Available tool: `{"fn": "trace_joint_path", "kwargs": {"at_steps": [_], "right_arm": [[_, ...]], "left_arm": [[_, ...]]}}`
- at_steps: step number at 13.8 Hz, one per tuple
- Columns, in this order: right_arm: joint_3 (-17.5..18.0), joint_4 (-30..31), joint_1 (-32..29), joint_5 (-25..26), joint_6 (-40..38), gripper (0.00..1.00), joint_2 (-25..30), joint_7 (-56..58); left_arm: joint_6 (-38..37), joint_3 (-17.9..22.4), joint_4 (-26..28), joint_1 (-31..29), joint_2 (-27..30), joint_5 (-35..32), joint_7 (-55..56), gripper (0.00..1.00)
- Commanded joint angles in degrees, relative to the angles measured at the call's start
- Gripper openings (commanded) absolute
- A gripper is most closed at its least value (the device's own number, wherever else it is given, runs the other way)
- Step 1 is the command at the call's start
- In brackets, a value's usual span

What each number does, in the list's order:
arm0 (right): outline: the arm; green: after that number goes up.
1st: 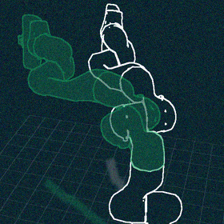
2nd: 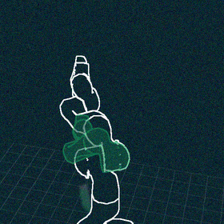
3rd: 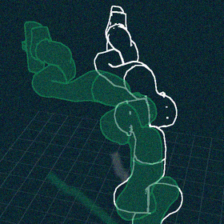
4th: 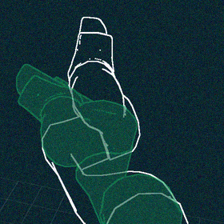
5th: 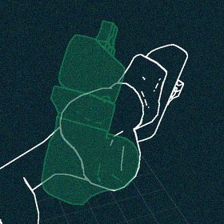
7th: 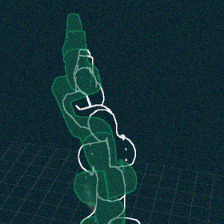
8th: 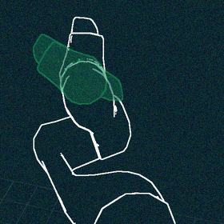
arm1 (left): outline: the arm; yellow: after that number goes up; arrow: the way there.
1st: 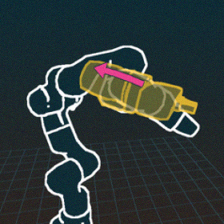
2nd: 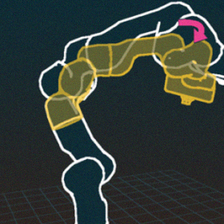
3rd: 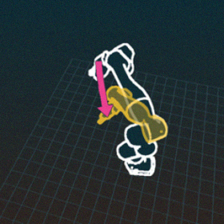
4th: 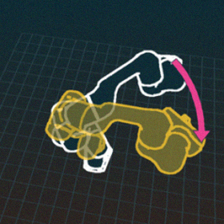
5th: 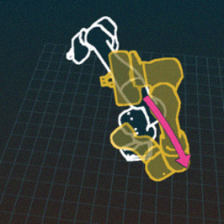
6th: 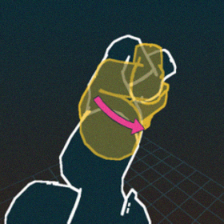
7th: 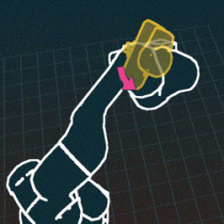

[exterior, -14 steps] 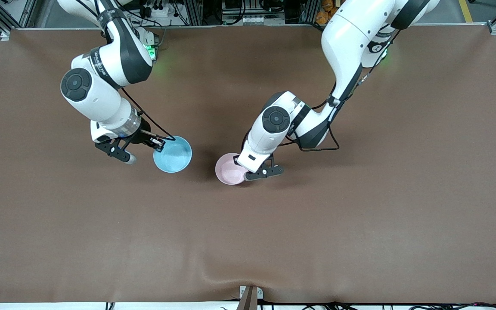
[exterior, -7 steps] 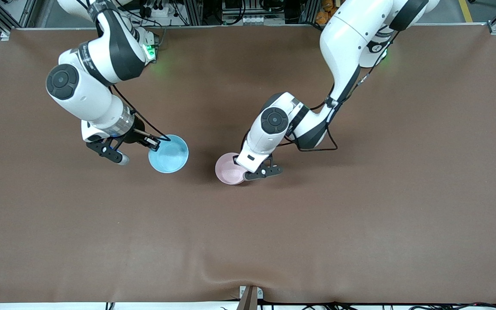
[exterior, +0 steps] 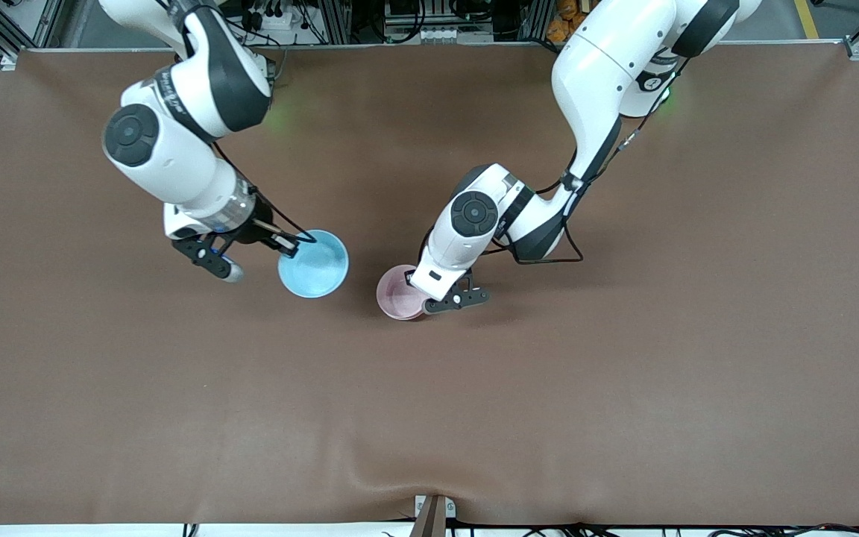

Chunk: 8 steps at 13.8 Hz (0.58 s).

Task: Stack pink and blue bowls on white bowl
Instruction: 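Drop the pink bowl into the white bowl while the right gripper carries the blue bowl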

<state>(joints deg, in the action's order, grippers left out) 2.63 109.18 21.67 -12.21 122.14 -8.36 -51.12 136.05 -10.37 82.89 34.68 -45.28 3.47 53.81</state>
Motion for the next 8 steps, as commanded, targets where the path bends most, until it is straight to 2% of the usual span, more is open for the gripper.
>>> {"fn": "trace_joint_path", "kwargs": {"at_steps": [1,5,8], "right_arm": [[-0.34,-2.22,2.06,-1.15,1.61,0.0,-2.71,-2.75],[-0.34,-2.4,4.78,-1.06,4.68,0.0,-4.81,-3.46],[-0.34,-2.4,8.12,-0.62,9.33,0.0,-7.71,-6.96]], "left_arm": [[0.54,1.22,-0.89,0.39,0.63,0.04,1.56,1.0],[-0.86,3.24,-0.45,-1.89,5.36,-1.62,0.16,1.0],[-7.44,3.25,-0.45,-6.1,9.5,-3.2,-3.87,1.0]]}}
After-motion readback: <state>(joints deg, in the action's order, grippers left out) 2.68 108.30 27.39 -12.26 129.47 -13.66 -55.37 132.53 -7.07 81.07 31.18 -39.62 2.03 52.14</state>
